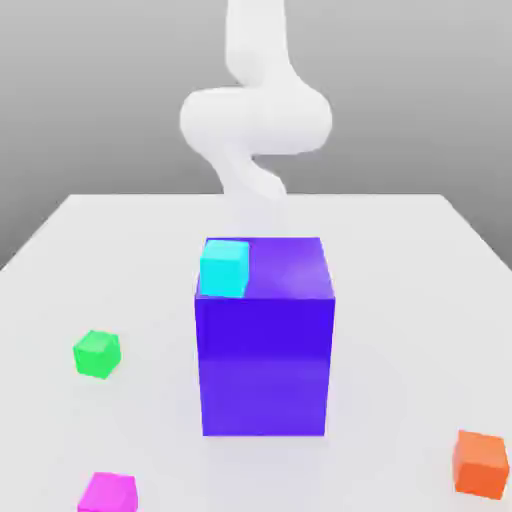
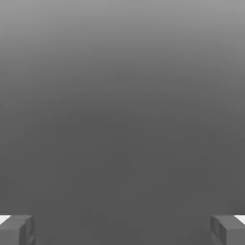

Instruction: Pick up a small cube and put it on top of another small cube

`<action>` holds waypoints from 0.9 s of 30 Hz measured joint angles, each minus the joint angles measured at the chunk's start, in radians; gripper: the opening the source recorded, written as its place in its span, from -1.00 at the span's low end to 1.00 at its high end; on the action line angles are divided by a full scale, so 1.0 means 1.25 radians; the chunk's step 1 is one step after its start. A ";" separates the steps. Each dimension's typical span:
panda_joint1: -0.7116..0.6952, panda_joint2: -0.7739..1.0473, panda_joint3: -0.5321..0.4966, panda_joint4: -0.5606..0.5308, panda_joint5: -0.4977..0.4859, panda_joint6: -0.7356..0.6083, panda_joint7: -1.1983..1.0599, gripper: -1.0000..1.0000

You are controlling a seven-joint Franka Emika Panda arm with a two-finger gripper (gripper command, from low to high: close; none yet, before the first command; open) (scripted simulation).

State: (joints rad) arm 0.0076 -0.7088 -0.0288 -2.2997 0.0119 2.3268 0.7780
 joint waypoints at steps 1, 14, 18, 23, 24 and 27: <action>0.002 0.031 -0.010 0.000 0.005 0.009 -0.008 0.00; 0.007 0.411 -0.112 0.002 0.083 0.120 -0.120 0.00; -0.007 0.527 -0.130 0.002 0.109 0.154 -0.156 0.00; -0.037 0.671 -0.136 0.003 0.128 0.197 -0.191 0.00; -0.041 0.699 -0.139 0.003 0.129 0.206 -0.196 0.00; -0.057 0.784 -0.145 0.002 0.130 0.233 -0.210 0.00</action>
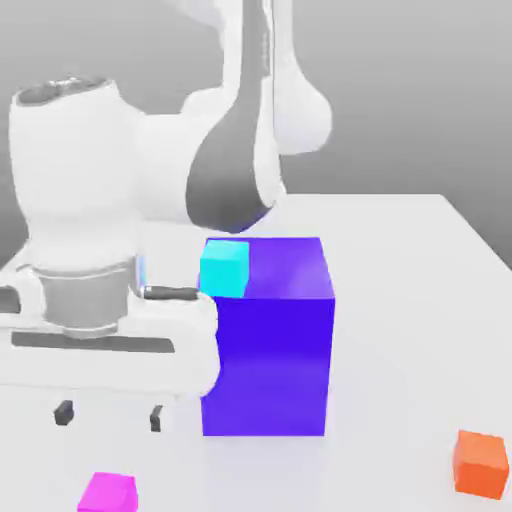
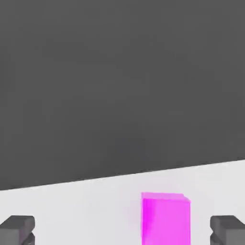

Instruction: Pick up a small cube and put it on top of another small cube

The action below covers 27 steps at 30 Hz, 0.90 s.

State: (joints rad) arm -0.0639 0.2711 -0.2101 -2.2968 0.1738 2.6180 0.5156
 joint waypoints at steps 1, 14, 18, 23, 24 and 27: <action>-0.005 0.028 -0.003 0.000 -0.002 0.009 -0.003 0.00; -0.049 0.197 0.037 0.028 0.038 0.118 -0.040 -1.00; -0.027 0.099 0.005 0.005 -0.001 0.044 -0.011 -1.00; -0.023 0.002 -0.072 -0.078 -0.024 0.025 0.108 -1.00; -0.023 -0.016 -0.089 -0.097 -0.030 0.025 0.137 -1.00; -0.032 -0.072 -0.132 -0.153 -0.058 0.028 0.230 -1.00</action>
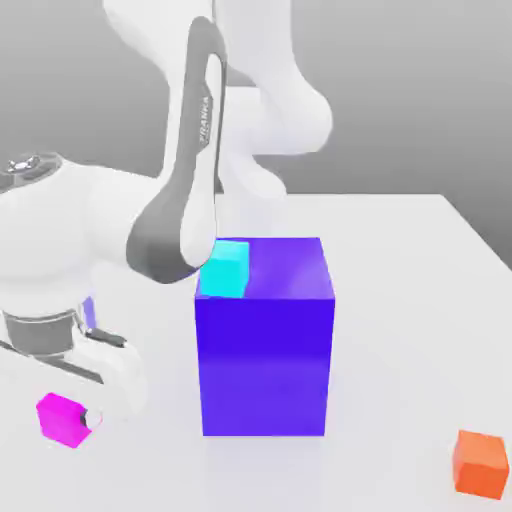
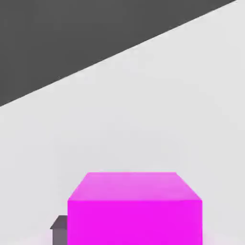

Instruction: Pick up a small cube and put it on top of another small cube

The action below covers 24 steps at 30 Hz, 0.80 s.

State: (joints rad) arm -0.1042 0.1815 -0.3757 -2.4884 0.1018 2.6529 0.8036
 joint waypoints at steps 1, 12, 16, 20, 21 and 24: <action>-0.002 -0.019 -0.015 -0.019 -0.012 0.001 0.033 -1.00; -0.138 -0.236 -0.090 -0.228 -0.197 0.011 0.437 -1.00; -0.214 -0.313 -0.084 -0.303 -0.259 0.014 0.580 -1.00; -0.211 -0.266 -0.100 -0.327 -0.228 0.085 0.593 -1.00; -0.203 -0.239 -0.101 -0.327 -0.200 0.111 0.575 -1.00; -0.180 -0.149 -0.092 -0.326 -0.070 0.192 0.486 -1.00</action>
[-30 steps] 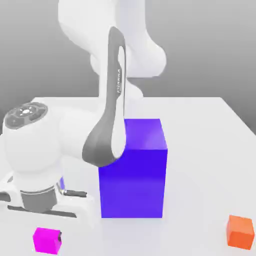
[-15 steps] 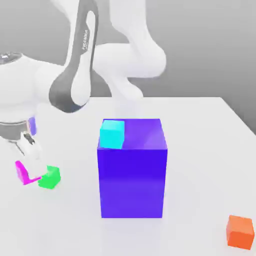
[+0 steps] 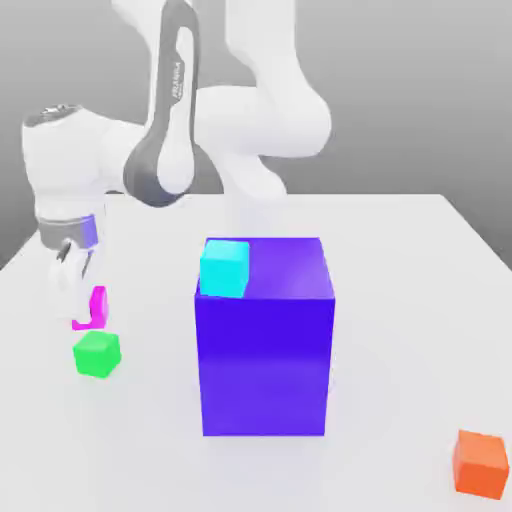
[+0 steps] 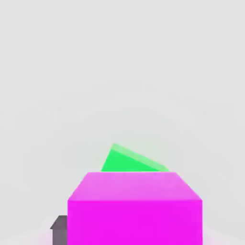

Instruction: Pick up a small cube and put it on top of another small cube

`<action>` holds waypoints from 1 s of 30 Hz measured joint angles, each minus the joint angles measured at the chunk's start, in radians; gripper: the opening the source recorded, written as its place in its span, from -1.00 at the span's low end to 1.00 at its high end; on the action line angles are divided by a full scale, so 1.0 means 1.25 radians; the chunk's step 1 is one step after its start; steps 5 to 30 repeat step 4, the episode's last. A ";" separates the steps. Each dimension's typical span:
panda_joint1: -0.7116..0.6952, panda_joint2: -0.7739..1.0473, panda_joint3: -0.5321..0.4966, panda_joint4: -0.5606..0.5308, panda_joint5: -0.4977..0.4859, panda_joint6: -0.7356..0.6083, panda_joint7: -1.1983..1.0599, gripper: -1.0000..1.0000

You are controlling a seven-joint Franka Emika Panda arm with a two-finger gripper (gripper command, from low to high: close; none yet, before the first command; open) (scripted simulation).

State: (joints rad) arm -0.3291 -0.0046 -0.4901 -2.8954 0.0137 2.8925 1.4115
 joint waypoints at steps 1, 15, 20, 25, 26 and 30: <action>-0.013 0.029 0.029 0.001 0.052 0.025 -0.036 1.00; -0.011 0.029 0.029 0.001 0.052 0.025 -0.036 1.00; -0.011 0.029 0.029 0.001 0.052 0.025 -0.036 1.00; -0.011 0.029 0.029 0.001 0.052 0.025 -0.036 1.00; -0.011 0.029 0.029 0.001 0.052 0.025 -0.036 1.00; -0.011 0.029 0.029 0.001 0.052 0.025 -0.036 1.00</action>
